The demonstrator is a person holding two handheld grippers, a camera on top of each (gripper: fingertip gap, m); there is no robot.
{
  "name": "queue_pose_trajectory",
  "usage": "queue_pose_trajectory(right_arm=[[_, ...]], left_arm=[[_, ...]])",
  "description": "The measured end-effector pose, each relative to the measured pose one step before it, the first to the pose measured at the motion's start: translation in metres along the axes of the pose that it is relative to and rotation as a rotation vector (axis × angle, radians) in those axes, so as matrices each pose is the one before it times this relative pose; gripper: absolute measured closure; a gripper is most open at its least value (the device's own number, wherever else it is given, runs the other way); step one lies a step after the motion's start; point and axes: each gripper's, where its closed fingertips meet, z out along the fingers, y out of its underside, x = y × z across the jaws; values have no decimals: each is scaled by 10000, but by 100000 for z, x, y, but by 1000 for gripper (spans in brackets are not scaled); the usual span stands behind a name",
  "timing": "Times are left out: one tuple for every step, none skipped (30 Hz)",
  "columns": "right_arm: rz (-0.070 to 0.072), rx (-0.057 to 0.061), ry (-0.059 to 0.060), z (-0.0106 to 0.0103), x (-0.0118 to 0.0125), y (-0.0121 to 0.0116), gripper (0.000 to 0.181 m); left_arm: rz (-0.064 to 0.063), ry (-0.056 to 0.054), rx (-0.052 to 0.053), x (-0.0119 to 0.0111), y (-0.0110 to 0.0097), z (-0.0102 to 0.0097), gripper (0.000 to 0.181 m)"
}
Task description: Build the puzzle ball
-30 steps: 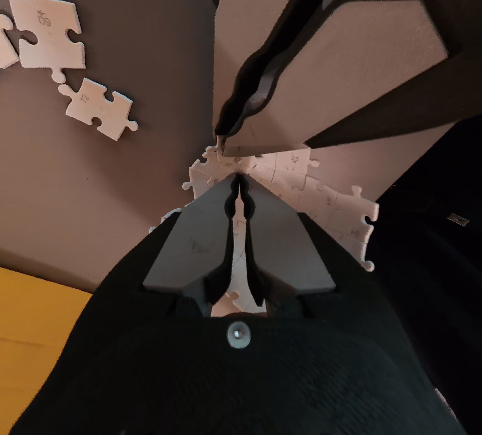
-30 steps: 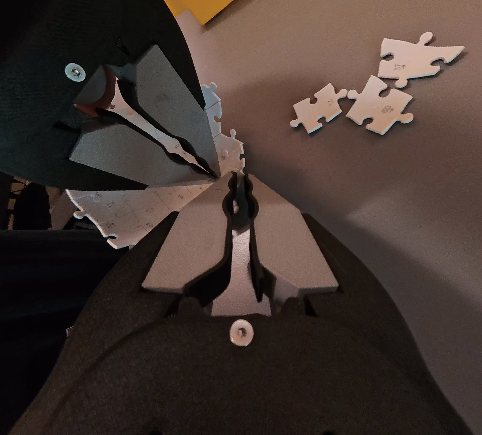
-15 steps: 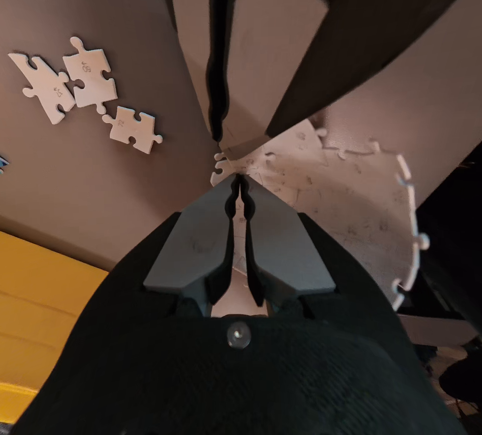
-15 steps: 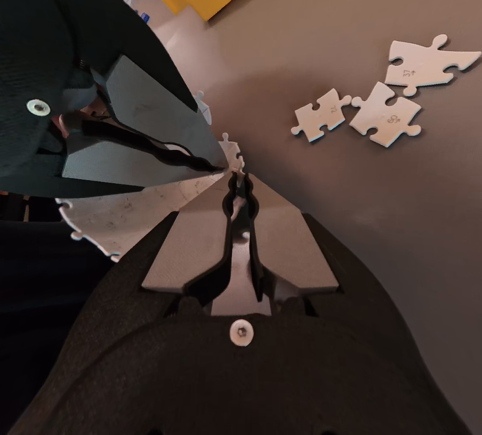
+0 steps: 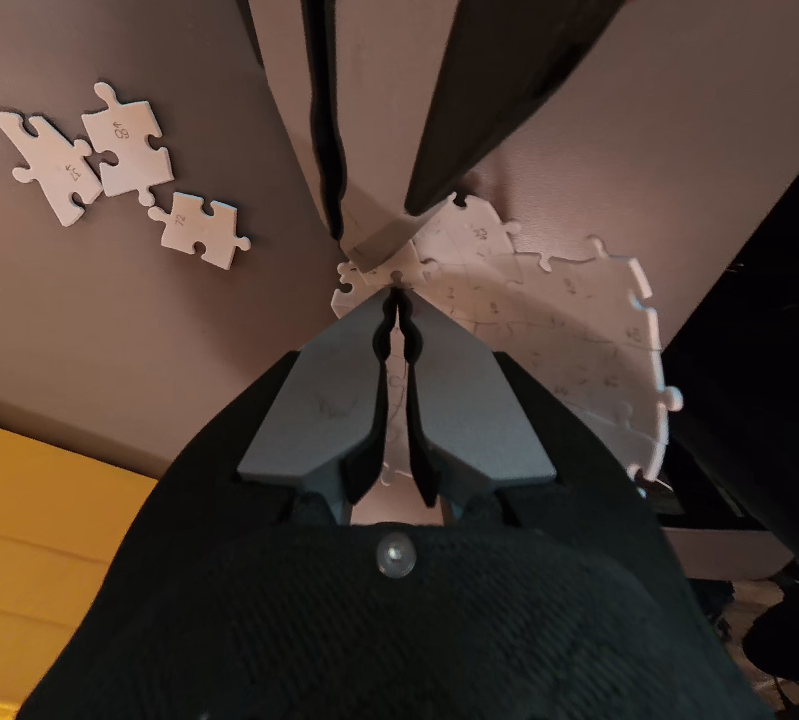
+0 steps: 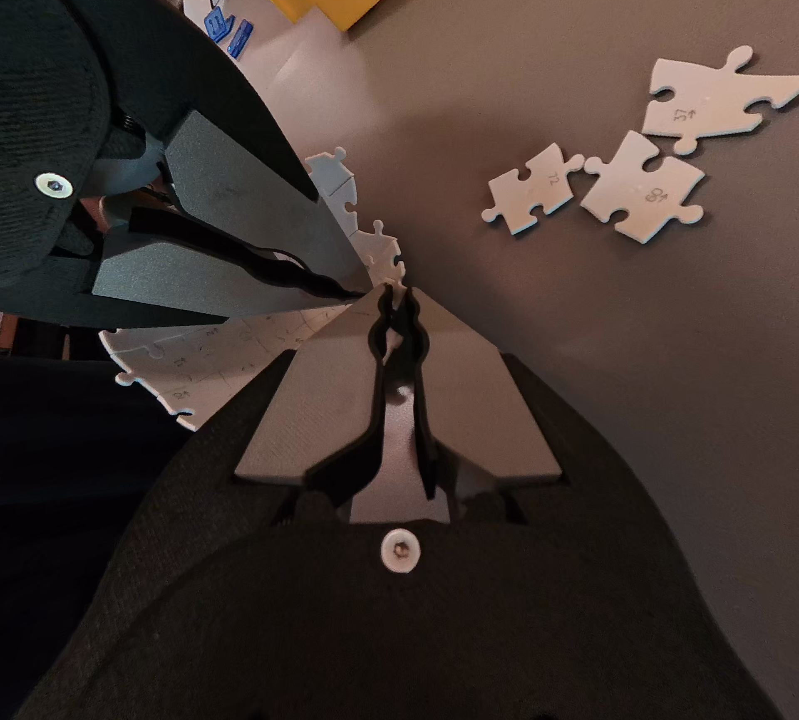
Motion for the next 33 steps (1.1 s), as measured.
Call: queue_pose_trajectory(right_arm=[[8, 24, -29, -55, -57, -23, 179], [10, 39, -8, -83, -30, -59, 180], [6, 55, -9, -127, -40, -86, 180], [11, 75, -39, -163, -77, -128, 181], [3, 71, -13, -167, -70, -139, 181], [-33, 48, 24, -128, -16, -103, 181], [-63, 25, 40, -92, 10, -53, 181], [-87, 25, 62, -42, 27, -36, 181], [-121, 25, 67, -27, 18, -15, 181], [-147, 16, 74, -55, 1, -29, 181], [-163, 48, 89, -90, 20, -112, 181], [-194, 87, 77, -115, -15, -219, 181], [-204, 53, 51, -76, -25, -210, 181], [-175, -13, 43, -16, -16, -116, 181], [-133, -61, 1, 84, -19, -9, 181], [-65, -88, -54, 150, -72, 56, 181], [-25, -71, -54, 135, -22, 44, 181], [-25, -59, -21, 114, 44, 38, 181], [-13, -53, -9, 57, 78, 31, 181], [10, -30, -2, 3, 75, 10, 181], [4, 1, 15, -19, 77, -8, 181], [10, 4, 39, -19, 128, 17, 181], [33, -9, 26, -19, 111, 45, 181], [38, 11, -32, -10, 23, 9, 181], [34, 13, -58, -10, -30, -10, 181], [5, -8, -41, -14, -35, 0, 181], [-23, -22, -17, -1, -22, -15, 181], [-27, -30, -20, -4, -31, 0, 181], [-20, -36, -25, -1, -21, 2, 181], [-11, -34, -25, 22, -3, 8, 181], [-6, -28, -29, 28, 1, 4, 181], [0, -31, -15, 13, 29, 25, 181], [7, -24, -16, 9, 27, 4, 181]], left_arm=[[-8, -32, 9, 0, 1, 5, 181], [-2, -53, 3, -6, 3, 1, 181], [28, -66, -7, -3, 9, 3, 181], [10, -57, -25, 2, 10, -8, 181], [-34, -29, -46, 0, 6, 1, 181], [-69, 1, -54, 7, 0, 9, 181], [-63, 14, -53, 15, 6, -2, 181], [-36, 22, -53, 2, 14, -2, 181], [-38, 37, -42, 10, 1, -5, 181], [-68, 50, -40, 8, 6, 6, 181], [-29, 31, -43, 4, 7, -7, 181], [50, -12, -49, 8, 2, 7, 181], [71, -44, -45, -2, -6, -1, 181], [48, -50, -36, 3, 3, 3, 181], [29, -40, -23, -9, 6, 3, 181], [-6, -12, -3, -1, -12, -2, 181], [-13, 8, 17, 9, -8, 2, 181], [-3, 12, 39, -2, -9, -3, 181], [-34, 18, 51, 5, 7, -5, 181], [-63, 24, 53, -4, -9, 6, 181], [-33, 13, 48, 3, 2, -8, 181], [-10, 2, 38, -2, -1, 4, 181], [-17, 3, 17, 7, 6, 1, 181], [-6, -1, -1, -6, -4, 0, 181], [25, -9, -18, 9, 5, -3, 181], [32, -10, -29, -8, 0, 1, 181], [15, -6, -28, 10, -1, 1, 181], [21, -6, -21, 0, -2, 6, 181], [22, -1, -8, 8, -7, -6, 181], [3, 10, 9, 6, -4, 6, 181], [-10, 19, 25, 8, -17, -2, 181], [-21, 27, 28, 2, -2, -1, 181], [-32, 35, 31, 7, -4, 1, 181]])
